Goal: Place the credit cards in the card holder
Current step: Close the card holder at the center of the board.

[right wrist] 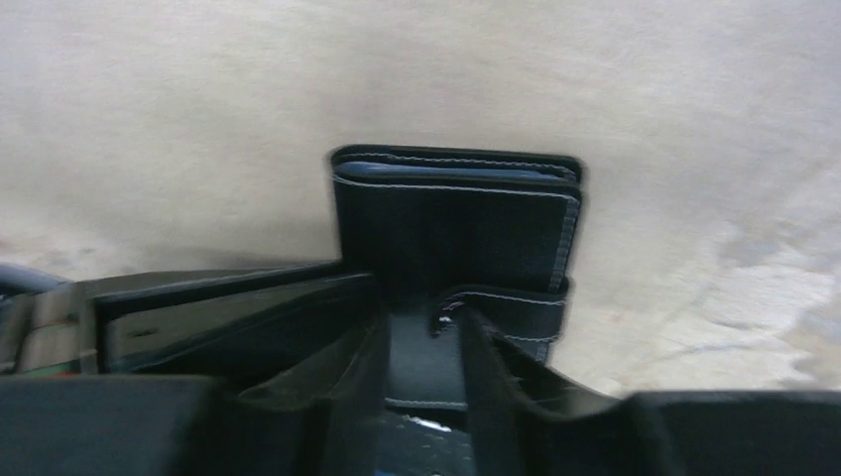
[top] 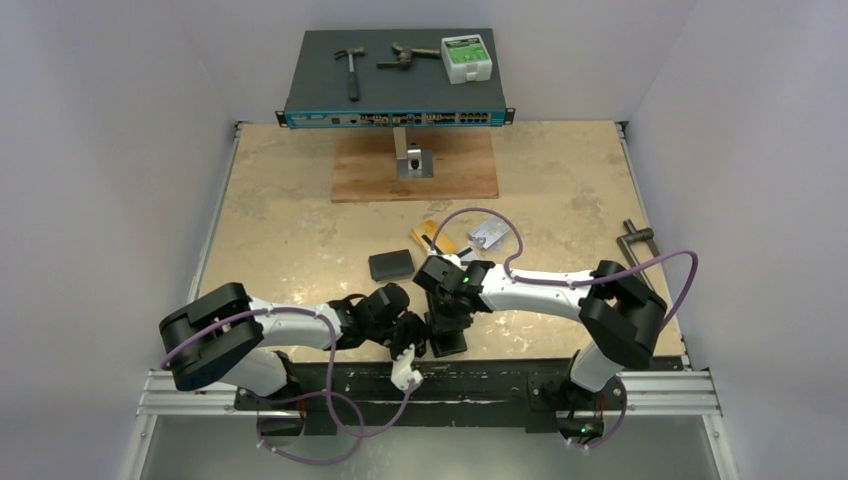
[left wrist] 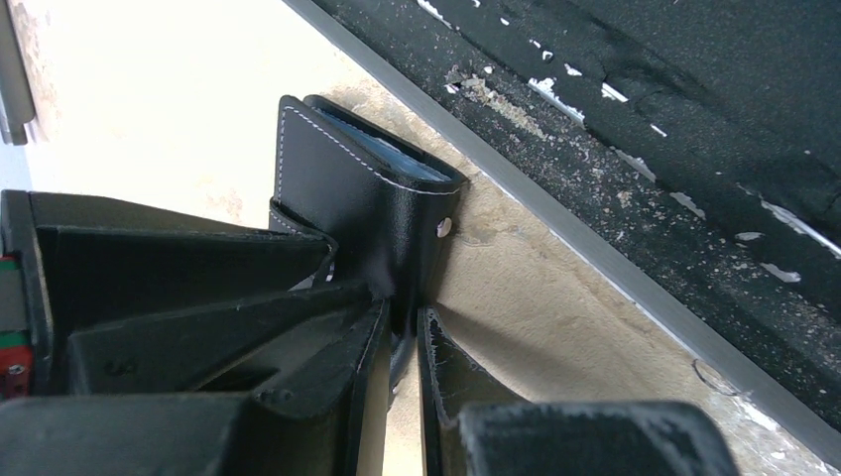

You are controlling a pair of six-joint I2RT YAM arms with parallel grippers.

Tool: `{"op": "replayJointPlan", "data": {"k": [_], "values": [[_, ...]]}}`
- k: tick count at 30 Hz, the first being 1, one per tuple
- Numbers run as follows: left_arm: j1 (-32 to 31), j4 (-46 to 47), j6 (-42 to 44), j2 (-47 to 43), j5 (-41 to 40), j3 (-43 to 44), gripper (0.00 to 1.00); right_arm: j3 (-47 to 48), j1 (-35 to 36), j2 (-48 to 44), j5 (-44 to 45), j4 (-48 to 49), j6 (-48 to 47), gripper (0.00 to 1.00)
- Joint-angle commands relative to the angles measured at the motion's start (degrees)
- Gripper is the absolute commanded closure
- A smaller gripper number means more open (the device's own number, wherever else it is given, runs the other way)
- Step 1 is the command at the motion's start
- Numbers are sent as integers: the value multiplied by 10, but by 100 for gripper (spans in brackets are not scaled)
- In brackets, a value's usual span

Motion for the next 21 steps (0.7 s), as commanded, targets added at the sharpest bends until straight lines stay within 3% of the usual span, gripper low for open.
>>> {"op": "replayJointPlan", "data": {"k": [1,3,13,15,17,21], "values": [[14,-59,-36,-8,-39,1,87,-84,22,115,-61,-7,26,52],[32,-120,-65,-27,-19,26,86,-61,19,108,-57,-11,24,41],[143,-332,-134,-136,45,106,84,16,-16,-10,-19,-58,18,33],[160,-360,-154,-149,46,130,83,48,-34,-45,-6,-82,3,22],[180,-386,-217,-151,41,167,83,88,-51,-74,4,-108,-17,2],[237,-438,-320,-156,27,225,79,157,-81,-115,26,-129,-58,1]]}}
